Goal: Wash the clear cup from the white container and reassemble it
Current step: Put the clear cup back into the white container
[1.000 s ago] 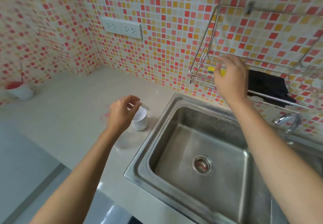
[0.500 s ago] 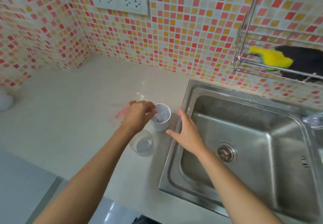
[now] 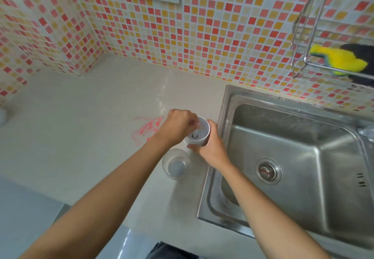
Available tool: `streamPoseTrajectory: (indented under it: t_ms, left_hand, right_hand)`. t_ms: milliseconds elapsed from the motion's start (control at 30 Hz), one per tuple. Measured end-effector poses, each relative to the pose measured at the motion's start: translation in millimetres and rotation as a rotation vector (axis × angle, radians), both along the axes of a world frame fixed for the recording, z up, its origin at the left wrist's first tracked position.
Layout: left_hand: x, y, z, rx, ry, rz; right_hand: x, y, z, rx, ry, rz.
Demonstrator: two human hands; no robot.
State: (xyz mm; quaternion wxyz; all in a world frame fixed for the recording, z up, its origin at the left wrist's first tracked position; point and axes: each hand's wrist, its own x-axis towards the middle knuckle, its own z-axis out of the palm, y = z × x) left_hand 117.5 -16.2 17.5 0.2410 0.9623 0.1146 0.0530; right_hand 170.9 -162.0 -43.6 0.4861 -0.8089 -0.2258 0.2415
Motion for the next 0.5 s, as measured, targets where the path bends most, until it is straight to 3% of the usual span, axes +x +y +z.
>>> streamPoseTrajectory:
  t_ms: [67,167,233,367,500]
  left_hand:
    - [-13.1,6.1,-2.1,-0.035,-0.07,0.022]
    - [-60.0,7.6,-11.6,-0.248,-0.217,0.273]
    - [-101.2,5.1,-27.3,-0.366,-0.188,0.373]
    - [-153.8,-15.1,-67.8,-0.511,0.024,0.245]
    - [-139.2,-32.5,-89.2,-0.532,-0.008,0.261]
  right_hand:
    - [2.9,-0.5,1.0,0.01,0.016,0.011]
    - [10.1,-11.3,7.3,0.006,0.041,0.021]
    - [14.6,-27.0,14.2,-0.026,0.043,0.082]
    - [14.7,-61.5,25.8,-0.089,0.143,0.221]
    - [5.2,-72.2,36.8,-0.139,0.144,0.222]
